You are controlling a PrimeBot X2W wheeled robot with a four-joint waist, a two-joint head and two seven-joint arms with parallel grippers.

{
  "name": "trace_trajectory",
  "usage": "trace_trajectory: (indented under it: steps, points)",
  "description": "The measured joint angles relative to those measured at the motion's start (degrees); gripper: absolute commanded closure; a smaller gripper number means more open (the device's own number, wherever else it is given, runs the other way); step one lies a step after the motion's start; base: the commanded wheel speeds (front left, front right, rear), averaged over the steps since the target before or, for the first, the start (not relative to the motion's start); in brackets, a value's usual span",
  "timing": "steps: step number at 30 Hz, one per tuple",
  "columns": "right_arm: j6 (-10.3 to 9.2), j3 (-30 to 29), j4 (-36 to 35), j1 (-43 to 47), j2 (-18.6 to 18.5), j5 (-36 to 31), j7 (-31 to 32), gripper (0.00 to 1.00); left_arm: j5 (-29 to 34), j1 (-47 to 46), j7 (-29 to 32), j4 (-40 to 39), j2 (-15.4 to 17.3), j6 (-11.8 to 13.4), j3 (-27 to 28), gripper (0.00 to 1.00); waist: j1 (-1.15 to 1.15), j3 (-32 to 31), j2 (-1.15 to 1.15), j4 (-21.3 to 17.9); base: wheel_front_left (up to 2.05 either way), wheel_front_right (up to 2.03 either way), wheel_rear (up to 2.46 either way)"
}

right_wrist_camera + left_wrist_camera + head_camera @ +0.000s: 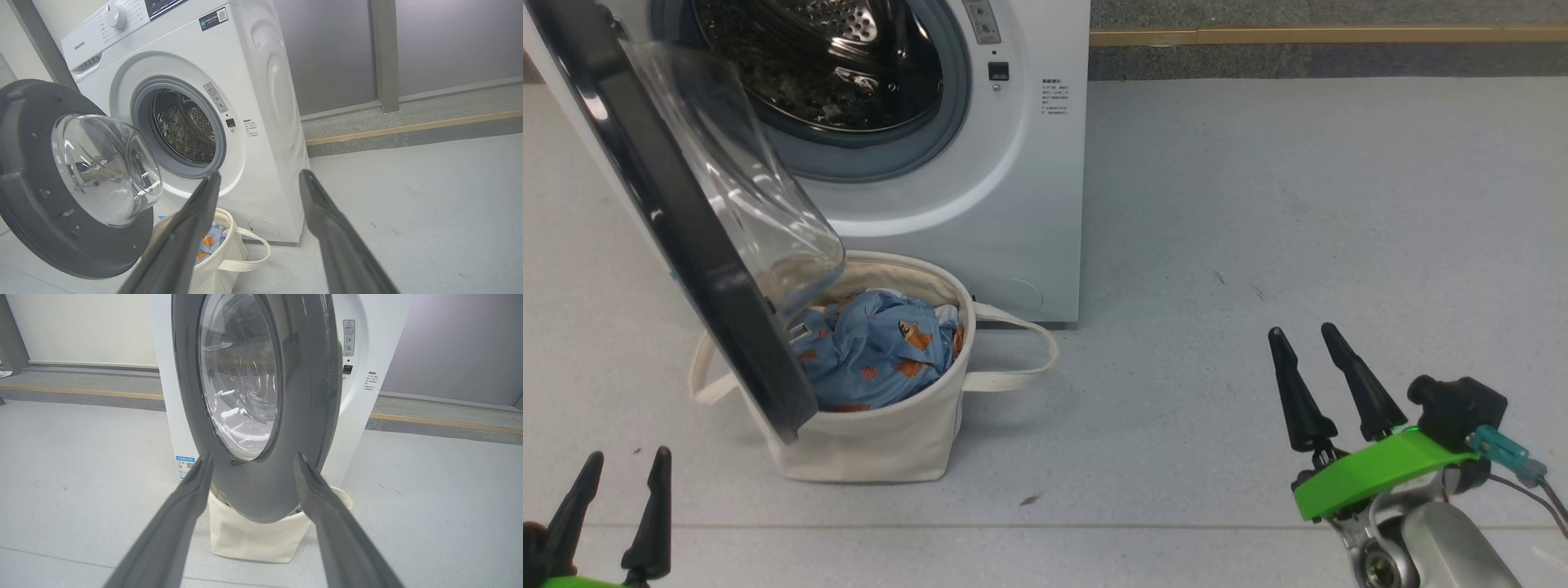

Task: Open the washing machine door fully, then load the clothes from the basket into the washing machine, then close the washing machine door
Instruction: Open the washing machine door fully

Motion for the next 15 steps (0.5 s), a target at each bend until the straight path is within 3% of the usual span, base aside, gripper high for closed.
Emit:
trace_trajectory:
  steps: [3, 4, 5, 6, 7, 15]
  points:
    - [0.00, 0.0, -0.4, 0.0, 0.1, 0.0, 0.2, 0.00, 0.0, -0.3, 0.0, 0.1, 0.3, 0.0, 0.0, 0.00, 0.00, 0.1, 0.00, -0.1, 0.00, 0.00, 0.00]
    - [0.00, -0.1, -0.6, 0.0, 0.1, 0.0, 0.2, 0.00, 0.2, -0.5, 0.0, 0.1, 0.3, 0.1, -0.1, 0.12, 0.00, 0.2, 0.00, -0.1, 0.00, 0.00, 0.00]
    - [0.00, -0.1, -0.7, 0.0, 0.1, 0.0, 0.2, 0.00, 0.6, -0.6, 0.0, 0.1, 0.3, 0.1, 0.0, 0.87, 0.00, 0.2, 0.00, -0.1, 0.00, 0.00, 0.00]
    - [0.00, -0.1, -0.8, 0.0, 0.2, 0.0, 0.2, 0.00, 0.9, -0.7, -0.1, 0.1, 0.4, 0.5, 0.0, 0.87, 0.00, 0.3, 0.00, -0.1, 0.00, 0.00, 0.00]
    - [0.00, -0.1, -0.9, 0.0, 0.2, 0.0, 0.2, 0.00, 1.2, -0.7, -0.1, 0.1, 0.4, 0.7, 0.0, 0.99, 0.00, 0.3, 0.00, -0.1, 0.00, 0.00, 0.00]
    - [0.00, -1.2, -1.2, 0.1, 0.2, -0.5, 0.3, 0.00, 0.4, -2.0, 2.7, -9.0, 0.4, 1.3, -1.3, 1.00, 0.00, 0.4, 0.00, 0.4, 0.00, 0.00, 0.00]
